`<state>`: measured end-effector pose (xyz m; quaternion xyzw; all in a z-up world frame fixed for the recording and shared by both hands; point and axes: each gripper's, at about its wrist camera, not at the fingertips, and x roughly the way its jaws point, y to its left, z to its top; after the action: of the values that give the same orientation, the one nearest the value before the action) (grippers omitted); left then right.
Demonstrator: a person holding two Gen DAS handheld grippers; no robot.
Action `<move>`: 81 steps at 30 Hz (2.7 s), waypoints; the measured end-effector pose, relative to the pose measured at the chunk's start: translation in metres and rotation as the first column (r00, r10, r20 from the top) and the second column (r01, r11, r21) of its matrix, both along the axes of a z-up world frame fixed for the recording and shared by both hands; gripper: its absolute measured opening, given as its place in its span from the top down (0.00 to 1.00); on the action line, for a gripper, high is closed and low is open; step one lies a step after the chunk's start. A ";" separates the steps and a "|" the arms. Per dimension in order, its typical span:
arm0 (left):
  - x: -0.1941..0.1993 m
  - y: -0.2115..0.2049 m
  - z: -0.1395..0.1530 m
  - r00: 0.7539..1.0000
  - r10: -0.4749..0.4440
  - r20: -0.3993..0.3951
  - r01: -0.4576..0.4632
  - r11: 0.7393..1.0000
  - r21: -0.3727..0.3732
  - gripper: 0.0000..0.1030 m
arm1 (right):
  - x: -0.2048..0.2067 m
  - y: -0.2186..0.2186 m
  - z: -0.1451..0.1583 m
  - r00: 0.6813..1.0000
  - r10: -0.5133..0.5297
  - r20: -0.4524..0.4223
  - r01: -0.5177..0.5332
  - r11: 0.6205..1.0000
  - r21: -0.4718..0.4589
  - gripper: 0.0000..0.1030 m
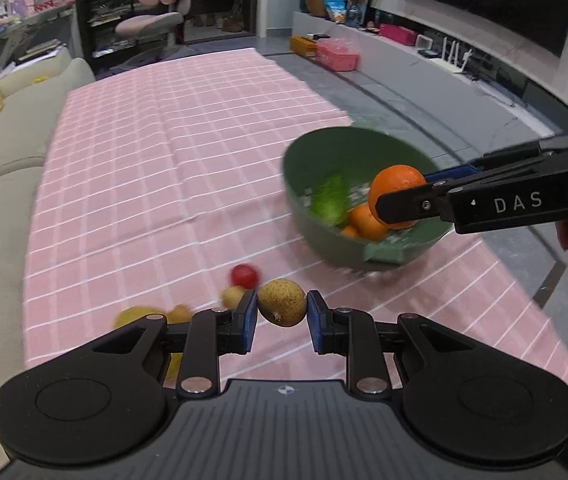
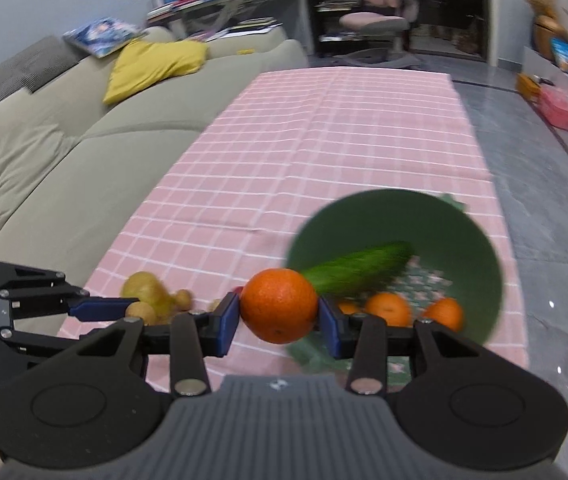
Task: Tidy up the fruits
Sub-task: 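Carry the kiwi and orange over the green colander with both tools, then open both tools to drop the kiwi and orange into the colander, then move both open tools back toward the pear and remaining fruit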
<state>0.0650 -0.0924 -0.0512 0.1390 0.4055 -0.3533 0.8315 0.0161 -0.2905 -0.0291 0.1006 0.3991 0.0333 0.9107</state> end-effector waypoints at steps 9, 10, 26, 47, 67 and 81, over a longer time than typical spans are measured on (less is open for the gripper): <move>0.006 -0.077 0.000 0.996 -0.092 0.012 0.092 0.996 0.001 0.72 | -0.013 -0.062 -0.005 0.987 -0.158 -0.020 0.159 0.987 0.016 0.61; 0.006 -0.087 -0.001 0.994 -0.109 0.022 0.109 0.994 0.012 0.72 | -0.013 -0.068 -0.005 0.985 -0.174 -0.019 0.175 0.984 0.018 0.61; 0.032 -0.160 -0.042 0.981 -0.184 -0.056 0.190 0.972 0.136 0.72 | 0.031 -0.097 -0.040 0.958 -0.270 -0.099 0.272 0.962 0.012 0.61; 0.032 -0.161 -0.028 0.991 -0.122 -0.049 0.127 0.986 0.112 0.42 | 0.038 -0.108 -0.044 0.950 -0.300 -0.083 0.304 0.952 0.036 0.56; 0.029 -0.032 0.021 0.994 0.109 0.008 -0.109 0.994 0.024 0.37 | 0.022 -0.096 -0.025 0.959 -0.283 -0.029 0.284 0.957 0.049 0.56; 0.013 0.061 0.026 0.966 0.259 0.004 -0.259 0.966 -0.016 0.37 | 0.019 -0.020 -0.001 0.987 -0.158 0.025 0.157 0.987 0.021 0.56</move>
<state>0.0785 -0.0315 -0.0253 0.0793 0.4150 -0.2446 0.8727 0.0356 -0.3106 -0.0299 0.1400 0.3776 -0.0336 0.9147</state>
